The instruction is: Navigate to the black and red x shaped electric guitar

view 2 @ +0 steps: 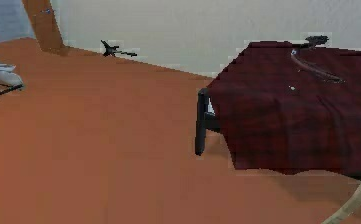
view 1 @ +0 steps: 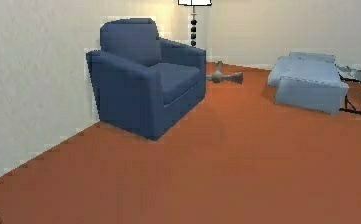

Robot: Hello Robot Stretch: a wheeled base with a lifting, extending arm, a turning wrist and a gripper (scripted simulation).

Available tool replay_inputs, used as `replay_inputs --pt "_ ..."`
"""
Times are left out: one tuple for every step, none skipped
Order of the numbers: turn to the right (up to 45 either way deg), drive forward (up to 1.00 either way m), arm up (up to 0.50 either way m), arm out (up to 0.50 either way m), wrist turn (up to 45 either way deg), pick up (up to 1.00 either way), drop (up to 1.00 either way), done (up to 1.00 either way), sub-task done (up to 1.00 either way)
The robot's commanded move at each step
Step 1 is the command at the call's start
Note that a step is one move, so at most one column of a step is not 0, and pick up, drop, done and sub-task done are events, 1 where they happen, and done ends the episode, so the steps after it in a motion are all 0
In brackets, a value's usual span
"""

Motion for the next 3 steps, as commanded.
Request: replay_inputs --pt "27.0 0.0 0.0 0.0 0.0 0.0 0.0 0.0 0.0" --pt "0.0 0.15 0.0 0.0 0.0 0.0 0.0 0.0 0.0" --pt "45.0 0.0 0.0 0.0 0.0 0.0 0.0 0.0 0.0"
